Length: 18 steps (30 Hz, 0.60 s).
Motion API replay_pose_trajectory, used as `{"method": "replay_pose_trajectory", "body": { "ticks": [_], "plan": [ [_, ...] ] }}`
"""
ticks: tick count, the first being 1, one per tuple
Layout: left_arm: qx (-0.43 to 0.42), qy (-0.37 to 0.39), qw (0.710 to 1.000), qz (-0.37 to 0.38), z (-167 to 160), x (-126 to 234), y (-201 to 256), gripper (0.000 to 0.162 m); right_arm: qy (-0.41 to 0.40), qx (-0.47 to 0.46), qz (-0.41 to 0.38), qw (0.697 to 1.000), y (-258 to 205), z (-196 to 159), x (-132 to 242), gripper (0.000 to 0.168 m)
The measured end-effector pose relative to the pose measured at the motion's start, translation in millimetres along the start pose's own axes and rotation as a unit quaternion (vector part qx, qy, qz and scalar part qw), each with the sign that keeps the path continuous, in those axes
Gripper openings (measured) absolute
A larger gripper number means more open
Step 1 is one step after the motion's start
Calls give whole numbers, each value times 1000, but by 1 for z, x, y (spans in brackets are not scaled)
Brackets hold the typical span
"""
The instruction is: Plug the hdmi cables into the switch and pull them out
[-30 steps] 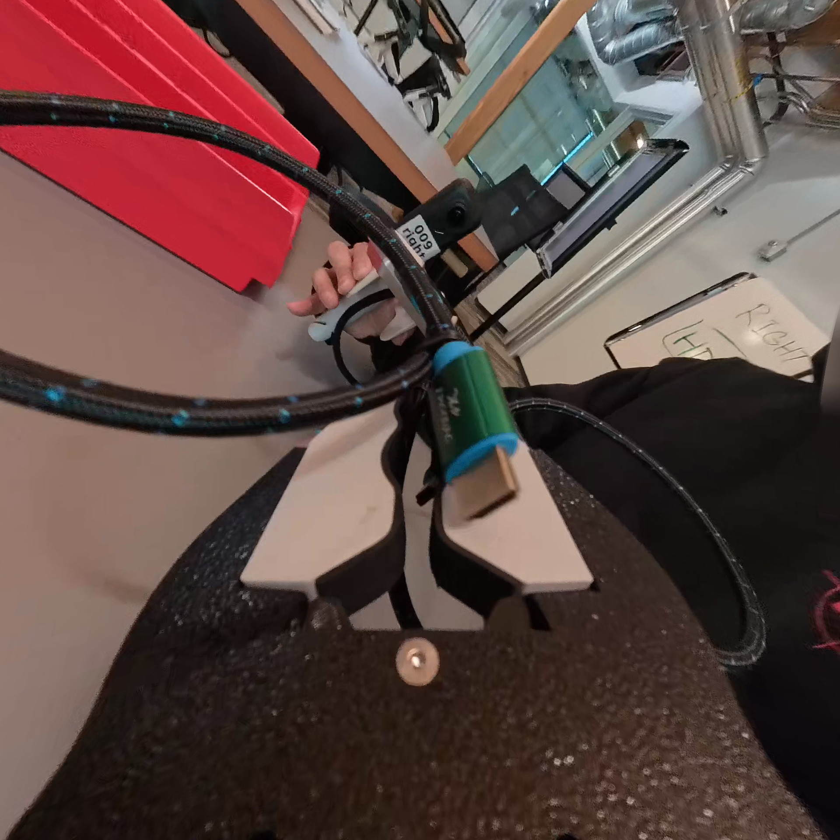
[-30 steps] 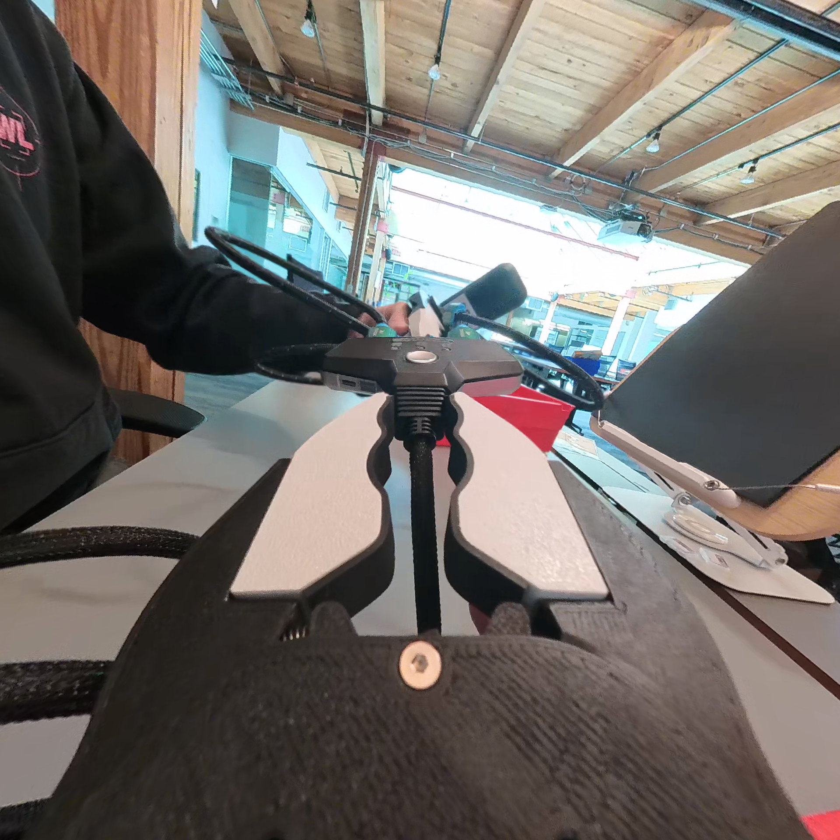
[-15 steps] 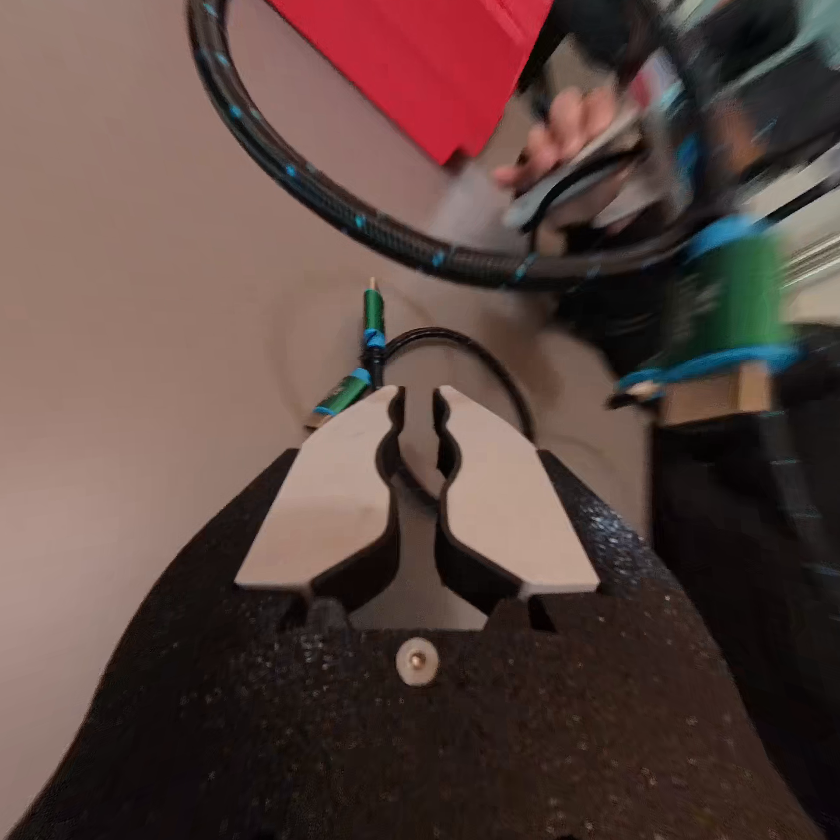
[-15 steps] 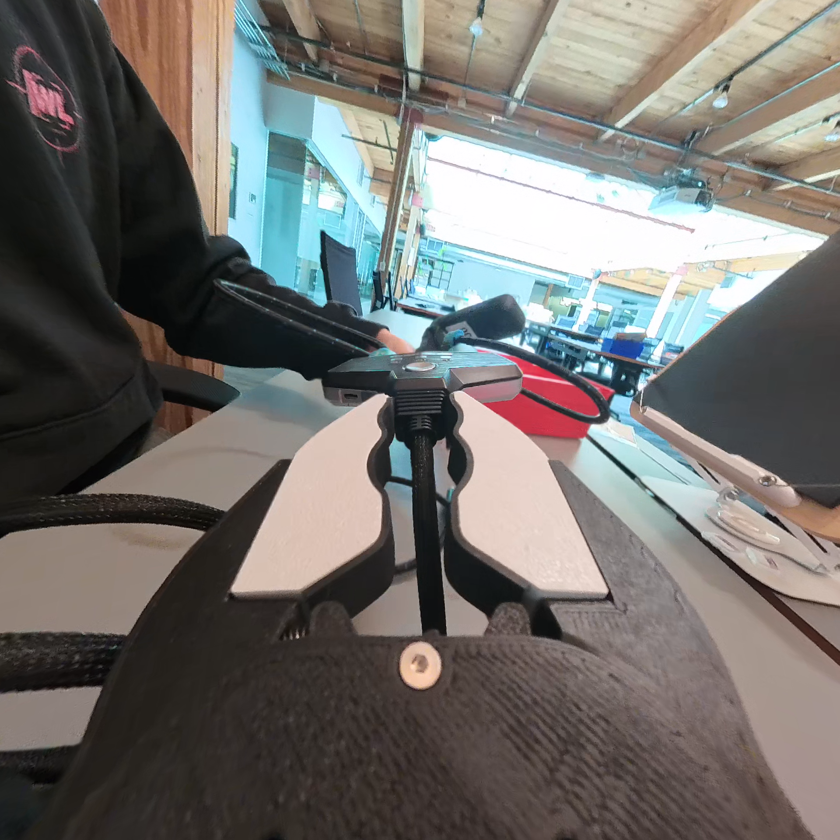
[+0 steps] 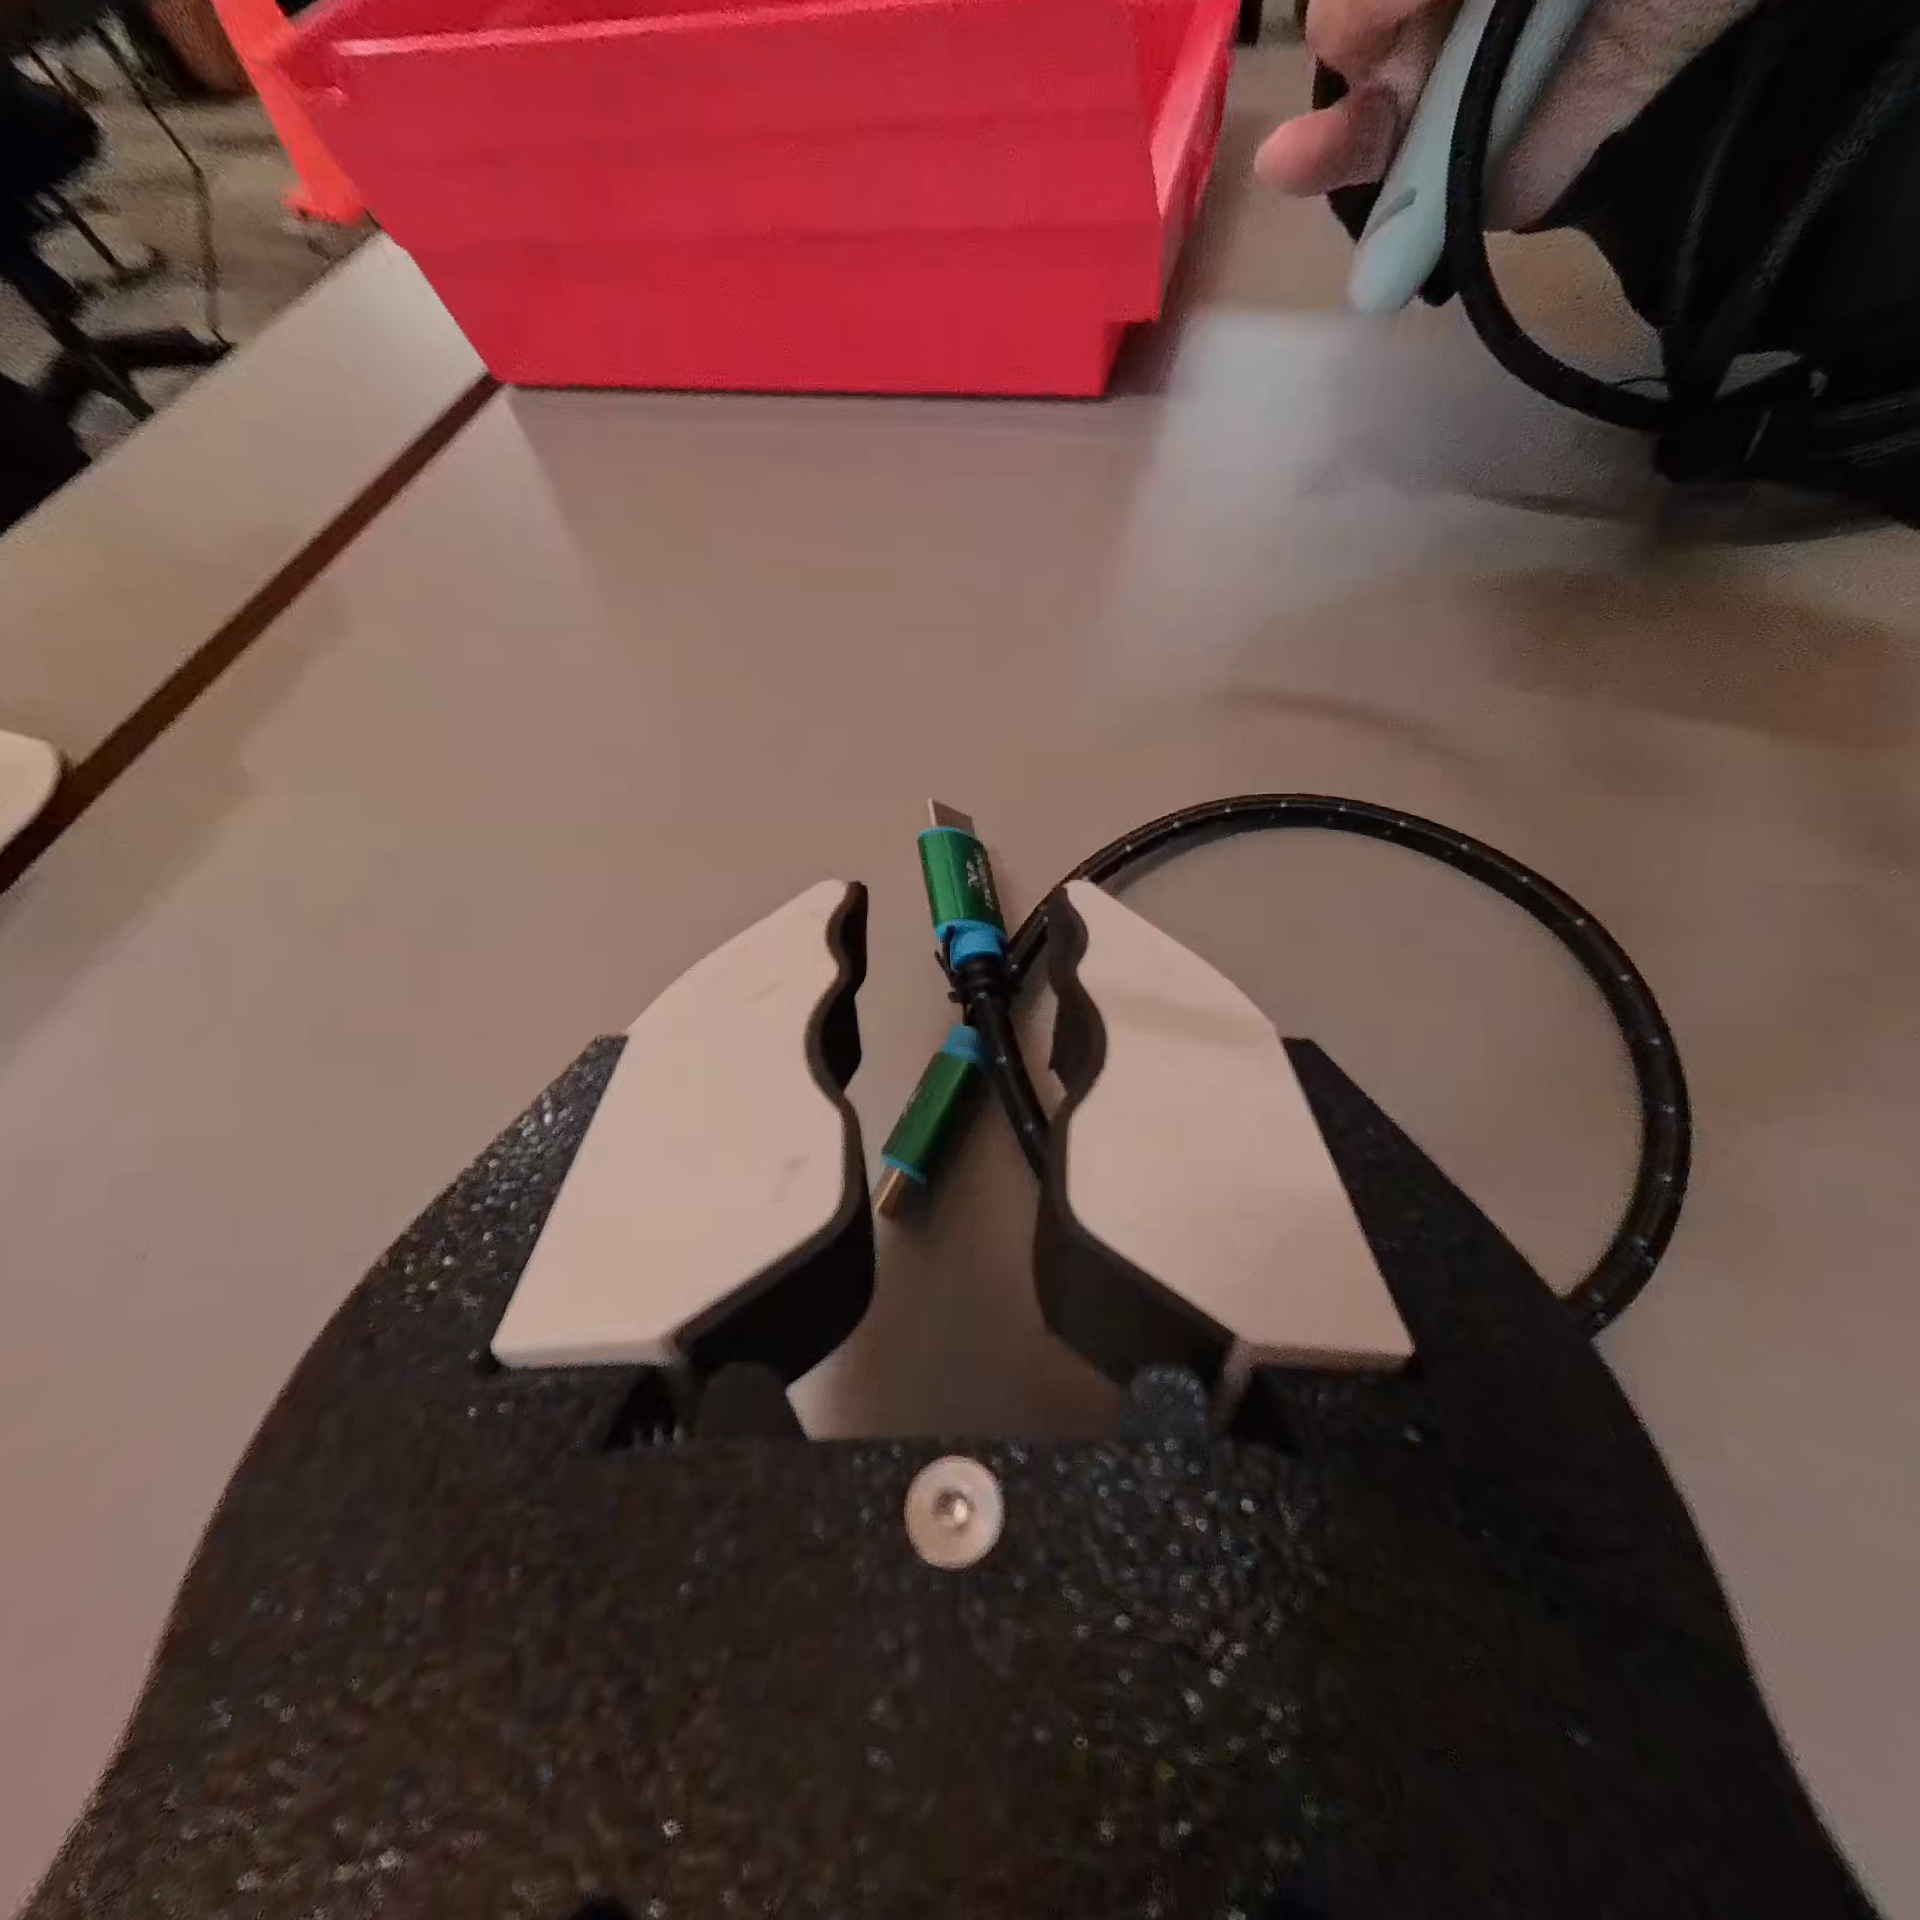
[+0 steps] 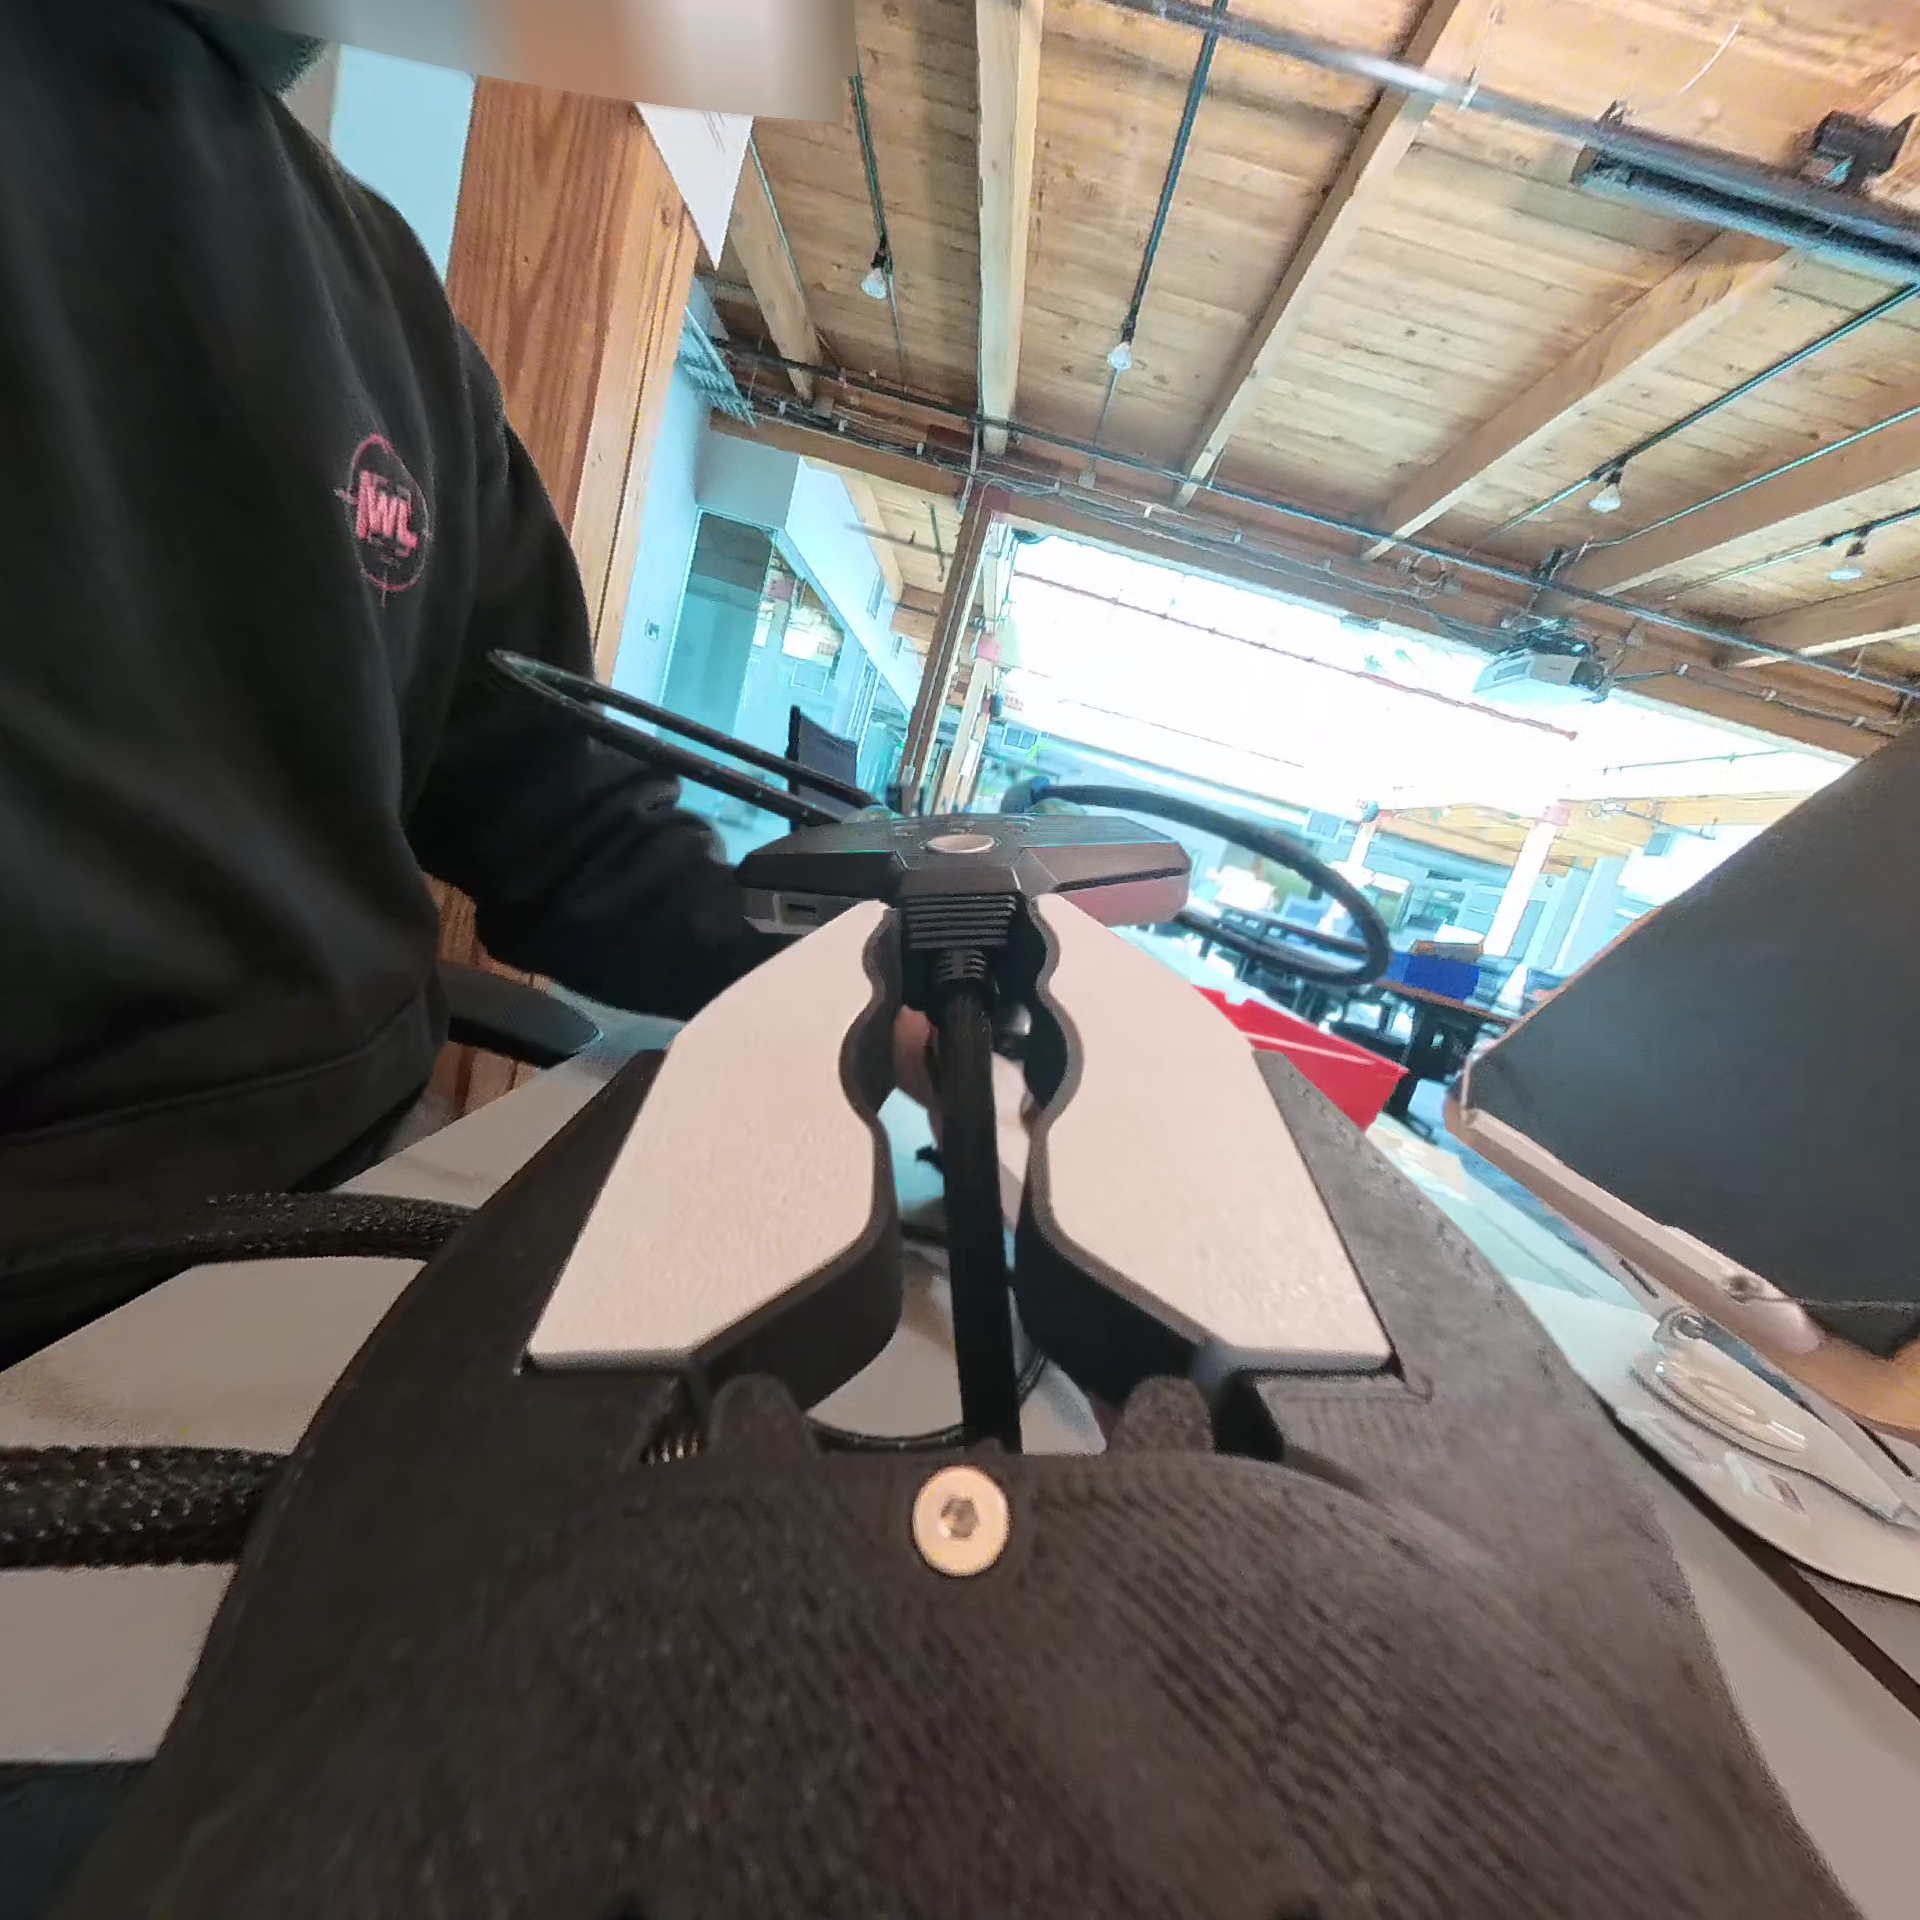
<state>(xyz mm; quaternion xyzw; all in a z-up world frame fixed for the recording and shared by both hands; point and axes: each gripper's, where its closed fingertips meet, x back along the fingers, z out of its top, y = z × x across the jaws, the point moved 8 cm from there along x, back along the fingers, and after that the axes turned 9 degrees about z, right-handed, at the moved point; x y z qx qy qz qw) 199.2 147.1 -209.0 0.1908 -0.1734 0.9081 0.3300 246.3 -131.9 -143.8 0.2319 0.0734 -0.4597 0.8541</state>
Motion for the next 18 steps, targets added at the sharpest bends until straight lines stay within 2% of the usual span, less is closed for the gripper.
{"method": "replay_pose_trajectory", "body": {
  "ticks": [3,7,10,15,18],
  "plan": [
    [2,21,999,23,-8,7,-2,31,37,8,-11,999,0,6,8,21],
    [-118,-73,990,22,-15,-3,8,33,55,15,4,998,-2,11,5,21],
    [-183,-89,978,36,-13,-11,13,30,49,10,15,999,-3,9,2,21],
    [-213,-112,970,23,-10,-26,15,17,48,-1,18,999,-2,6,0,21],
    [-230,-114,966,25,-8,-34,17,15,47,-1,25,999,-2,6,-1,21]
  ]
}}
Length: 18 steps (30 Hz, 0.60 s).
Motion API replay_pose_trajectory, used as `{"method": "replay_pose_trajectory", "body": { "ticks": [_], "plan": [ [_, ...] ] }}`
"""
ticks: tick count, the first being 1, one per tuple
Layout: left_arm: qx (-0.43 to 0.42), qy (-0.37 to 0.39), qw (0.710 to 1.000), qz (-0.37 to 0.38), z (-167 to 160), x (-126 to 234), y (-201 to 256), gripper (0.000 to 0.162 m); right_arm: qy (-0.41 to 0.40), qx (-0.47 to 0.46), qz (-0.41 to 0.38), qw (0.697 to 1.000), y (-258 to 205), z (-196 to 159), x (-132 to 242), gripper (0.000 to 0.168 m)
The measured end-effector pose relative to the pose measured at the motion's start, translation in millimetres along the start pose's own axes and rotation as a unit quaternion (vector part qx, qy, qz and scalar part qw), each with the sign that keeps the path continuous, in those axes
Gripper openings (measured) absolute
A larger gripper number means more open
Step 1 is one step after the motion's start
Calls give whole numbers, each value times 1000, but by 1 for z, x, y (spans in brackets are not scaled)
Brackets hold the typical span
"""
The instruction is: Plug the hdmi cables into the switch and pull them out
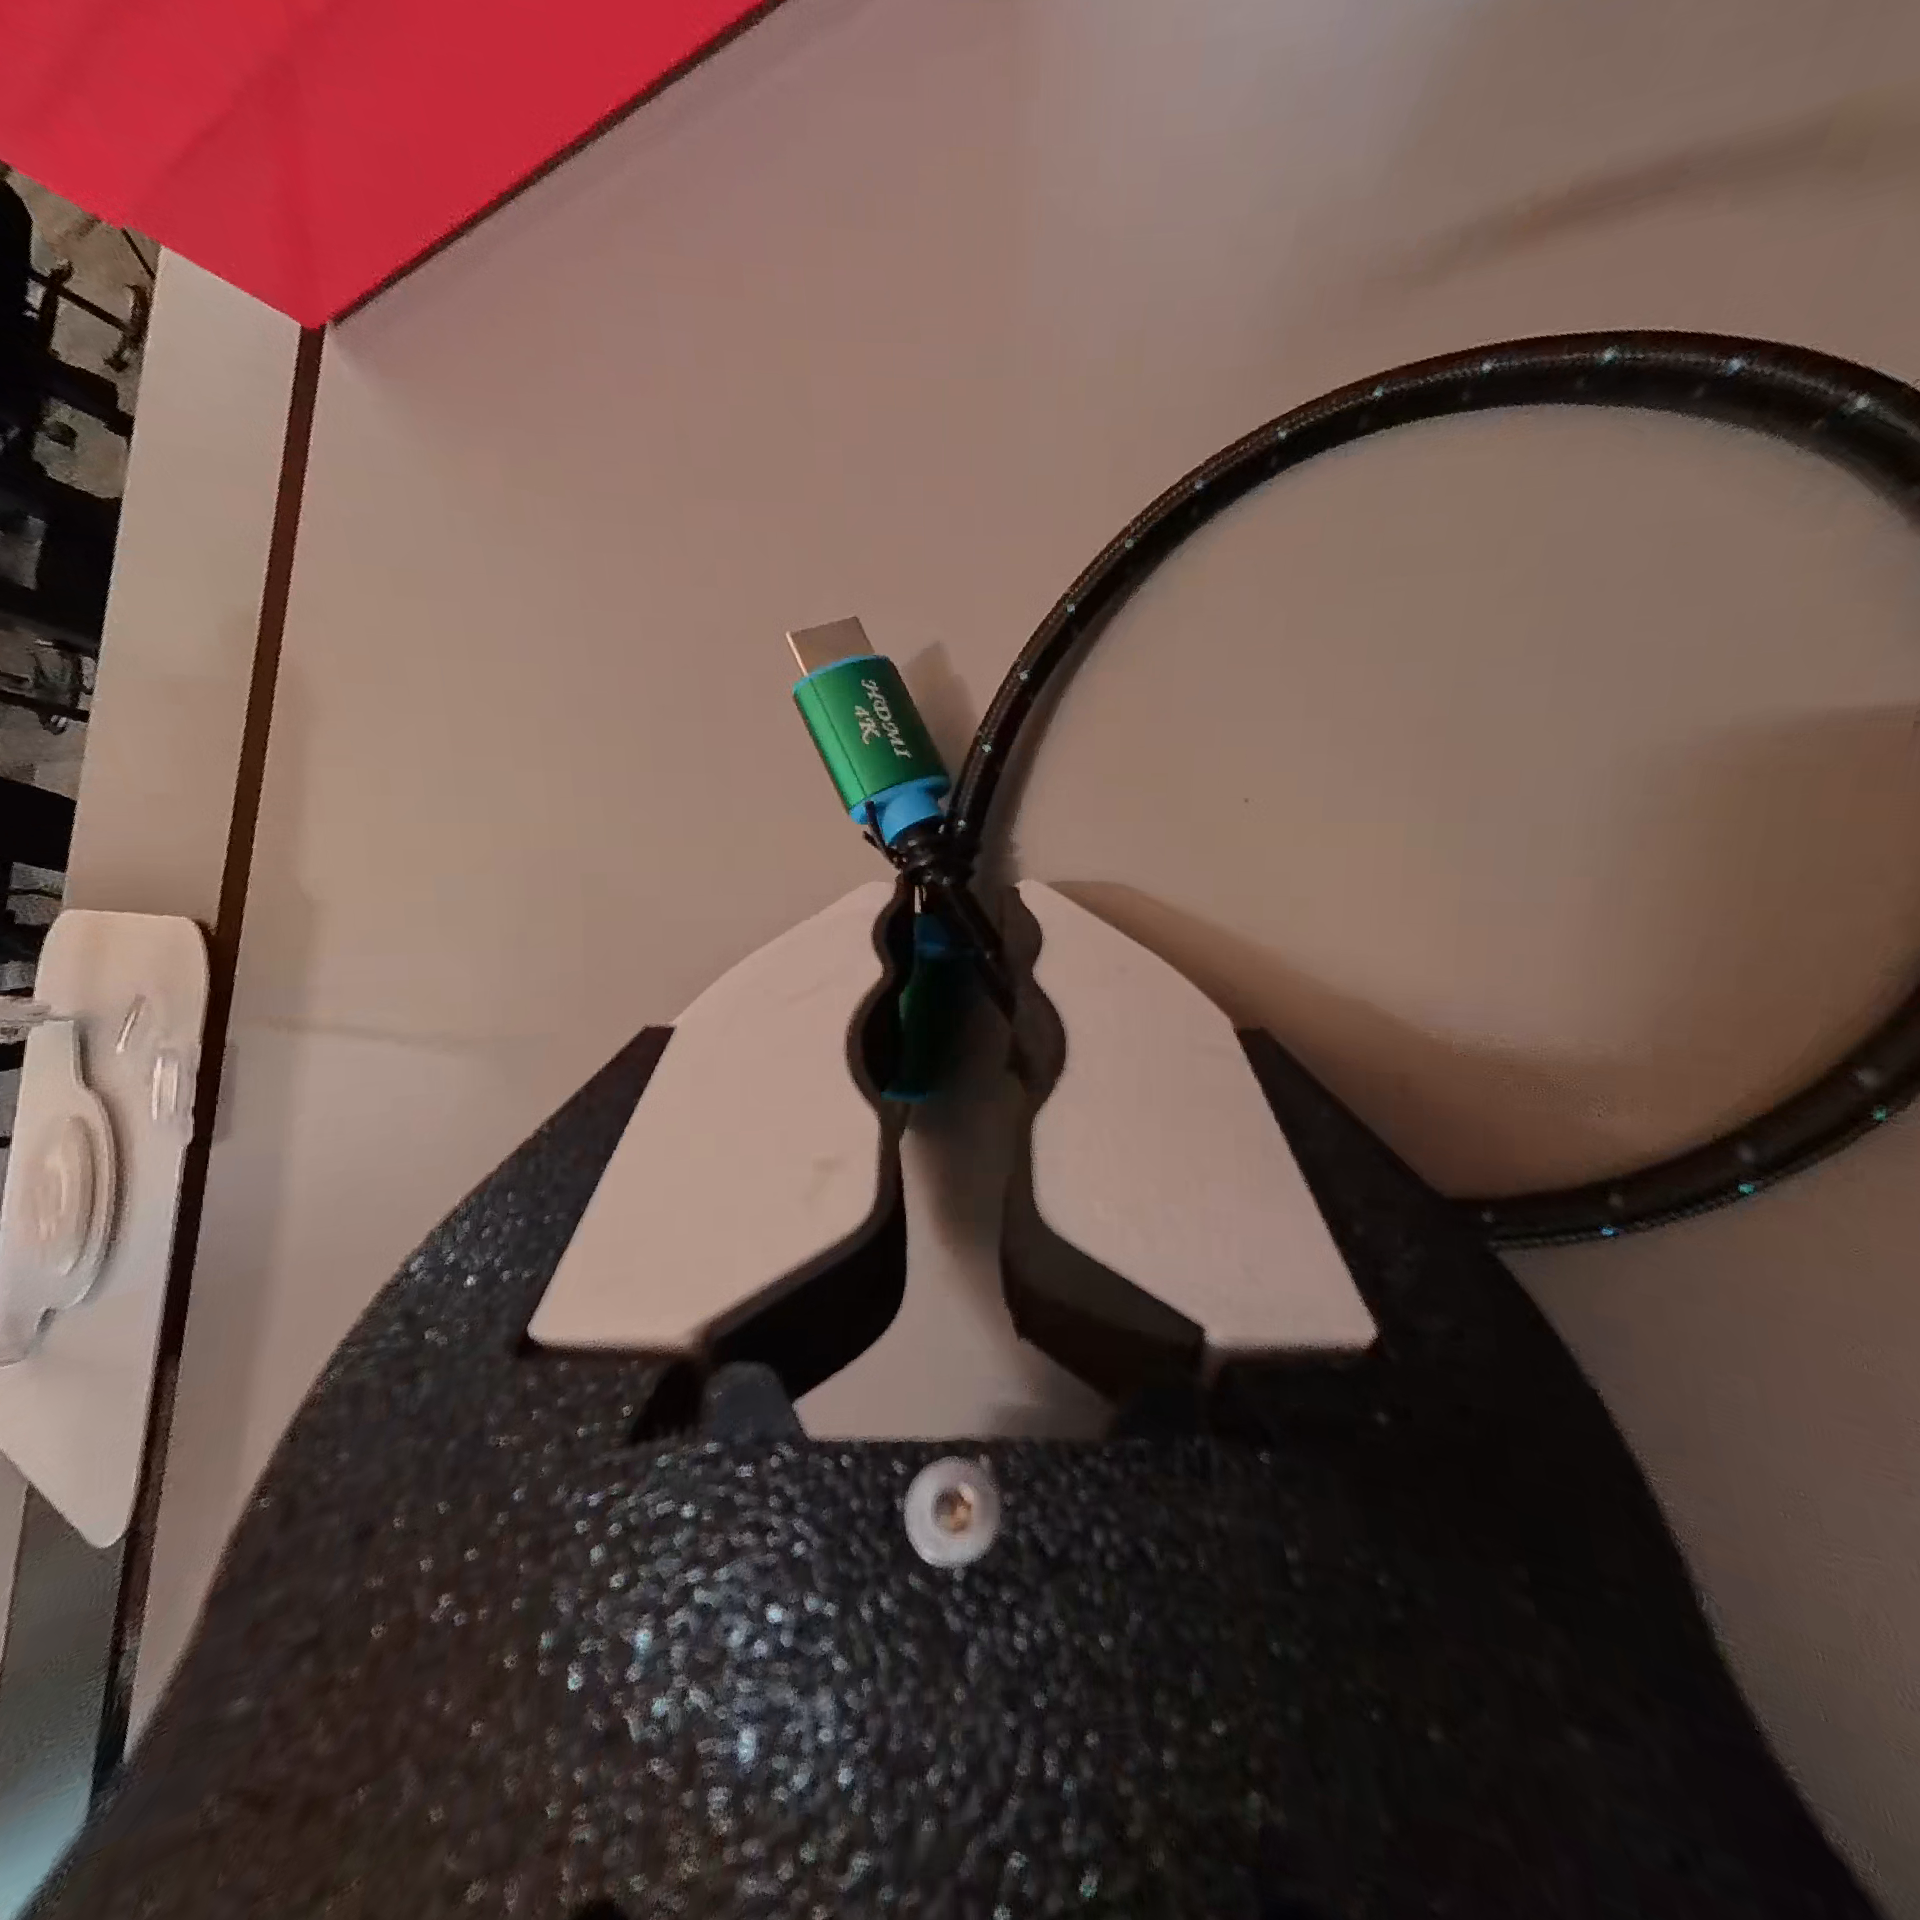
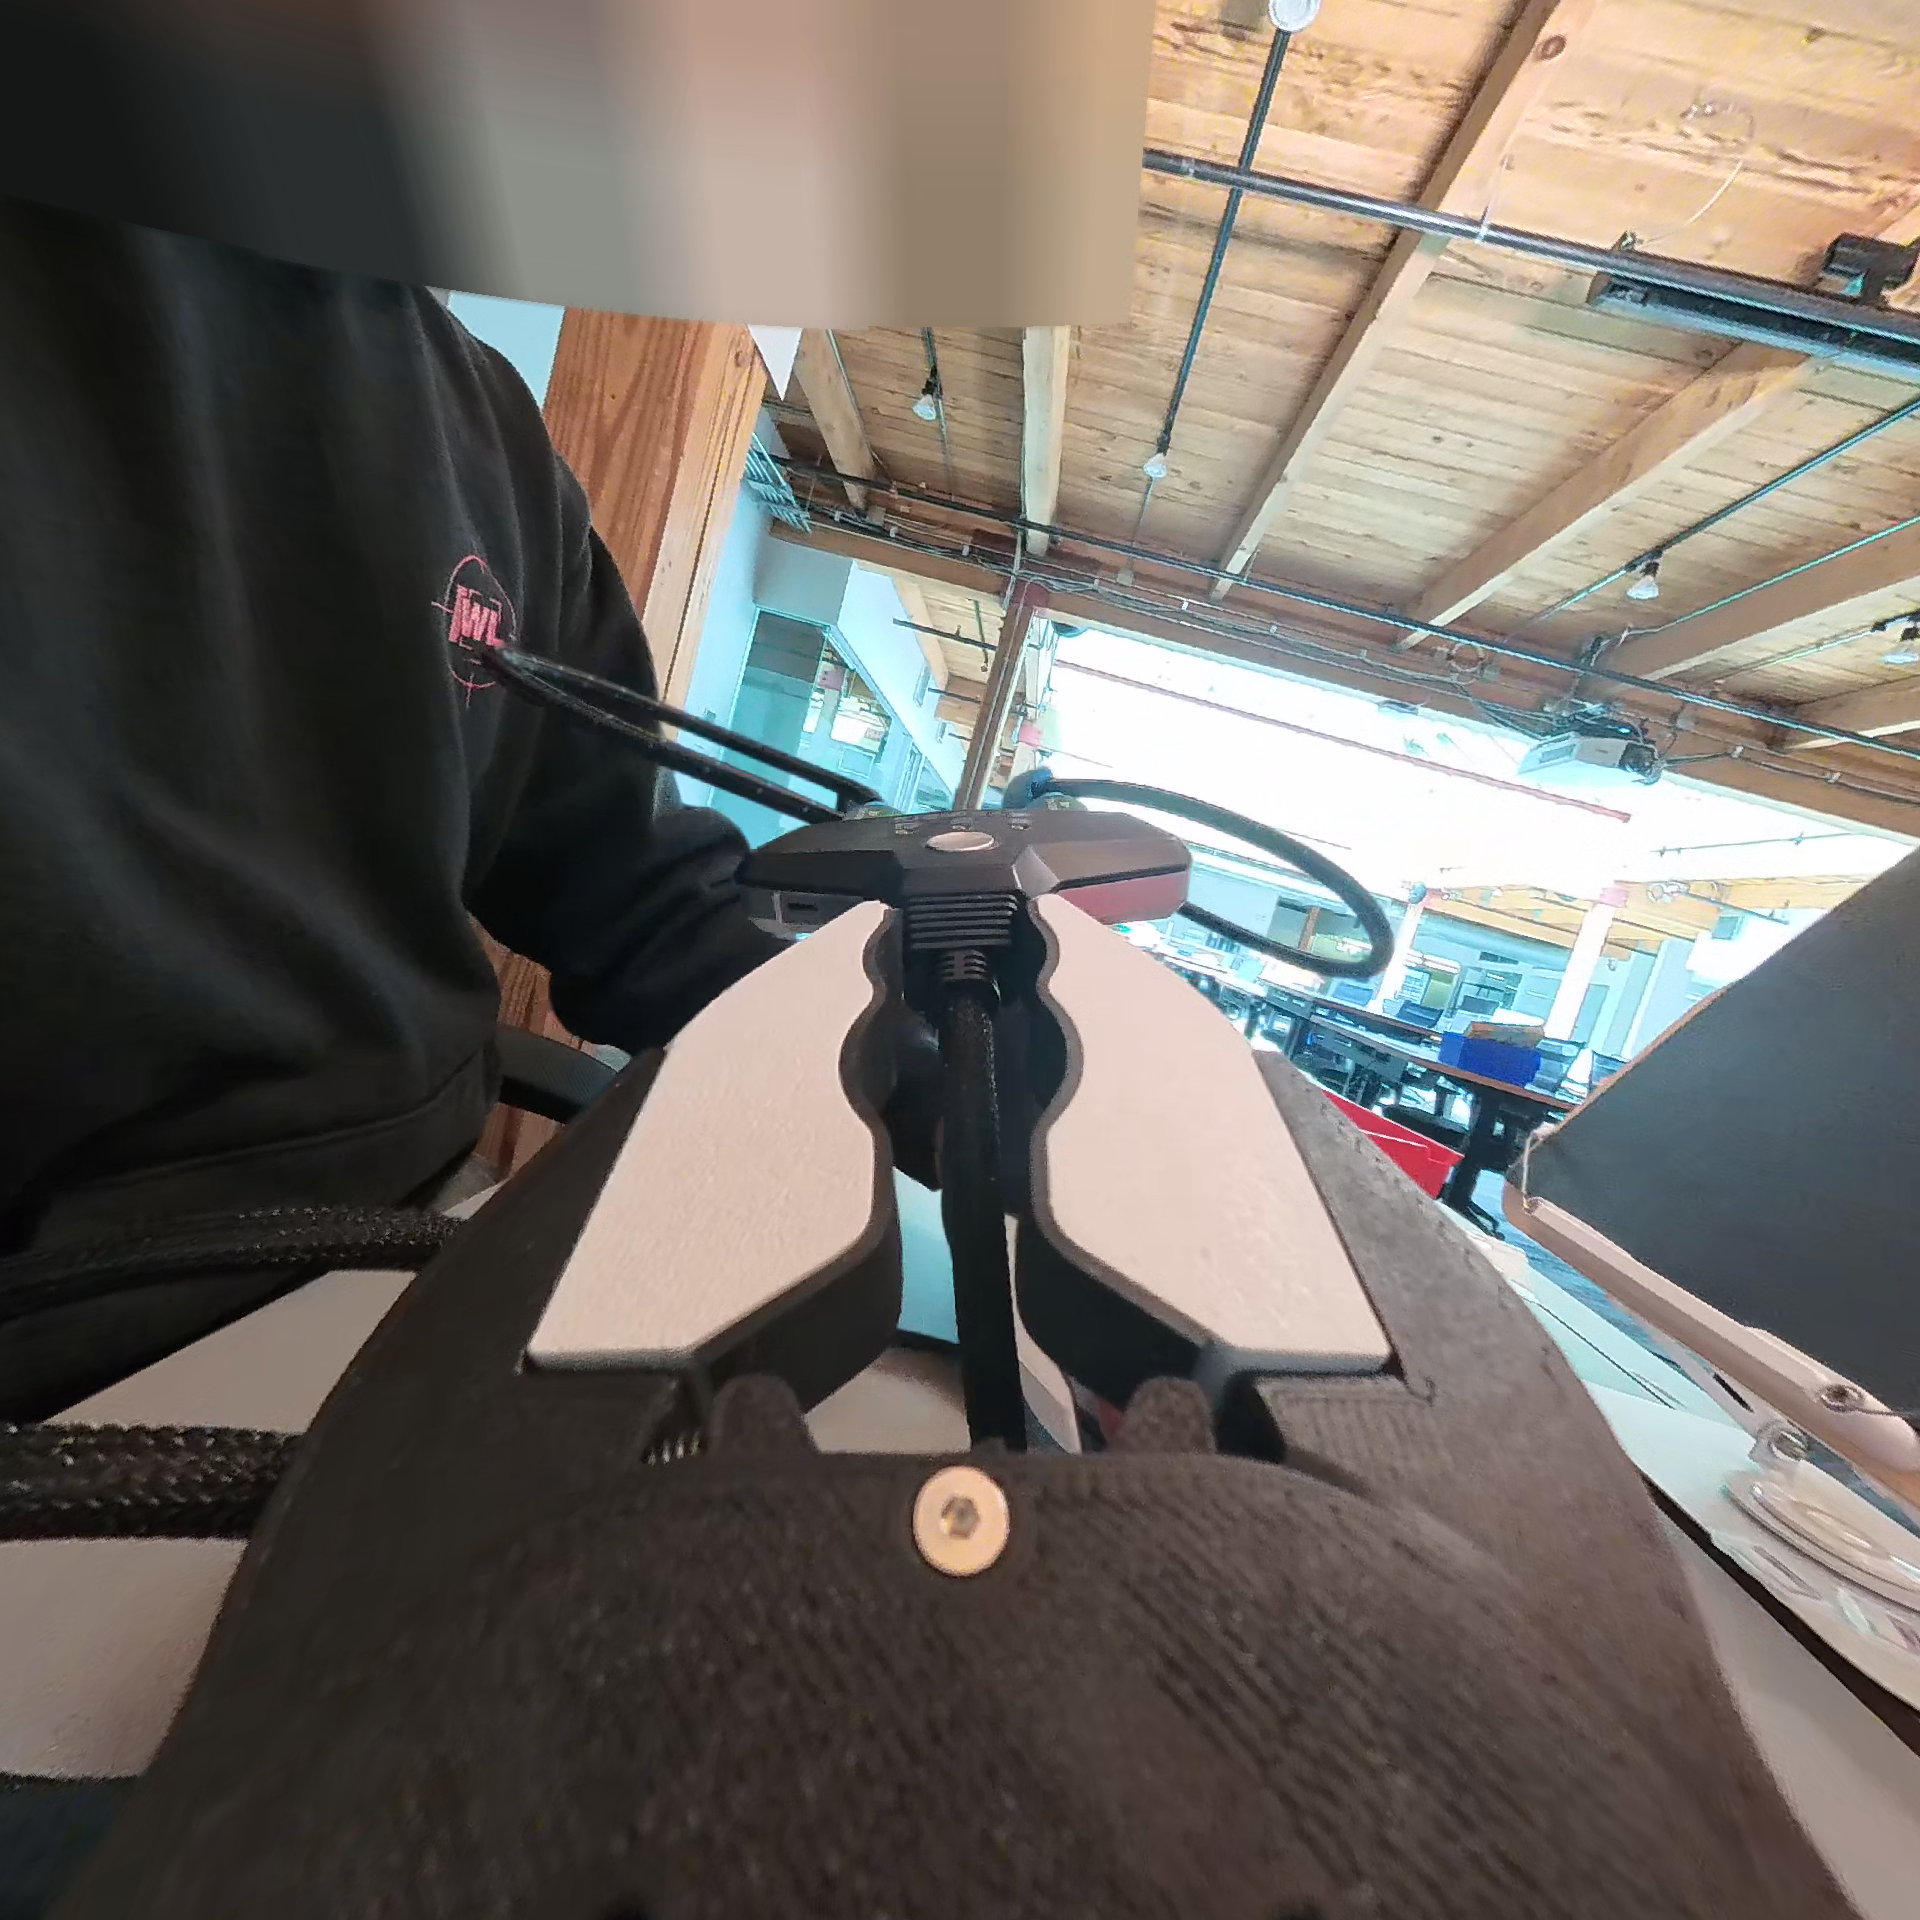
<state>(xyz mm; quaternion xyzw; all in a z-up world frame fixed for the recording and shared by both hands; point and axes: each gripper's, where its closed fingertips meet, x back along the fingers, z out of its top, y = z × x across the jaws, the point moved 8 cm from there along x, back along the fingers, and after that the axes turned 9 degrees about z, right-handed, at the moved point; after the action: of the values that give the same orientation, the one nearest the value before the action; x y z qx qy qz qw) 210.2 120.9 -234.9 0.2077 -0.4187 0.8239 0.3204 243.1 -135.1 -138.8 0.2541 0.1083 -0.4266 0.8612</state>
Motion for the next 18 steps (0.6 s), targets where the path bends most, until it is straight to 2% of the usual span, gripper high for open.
{"method": "replay_pose_trajectory", "body": {
  "ticks": [6,9,13,16,18],
  "plan": [
    [76,-8,997,-19,3,-6,-7,10,2,1,-4,1000,0,0,2,21],
    [127,40,988,-72,-3,10,-9,5,1,5,-17,1000,0,1,7,21],
    [151,107,979,-85,-31,61,-25,5,-14,6,-35,999,2,-1,11,21],
    [105,88,991,-15,-52,113,-47,6,-39,4,-47,998,4,-5,11,21],
    [60,67,995,41,-54,151,-65,6,-52,1,-49,997,5,-8,9,21]
  ]
}}
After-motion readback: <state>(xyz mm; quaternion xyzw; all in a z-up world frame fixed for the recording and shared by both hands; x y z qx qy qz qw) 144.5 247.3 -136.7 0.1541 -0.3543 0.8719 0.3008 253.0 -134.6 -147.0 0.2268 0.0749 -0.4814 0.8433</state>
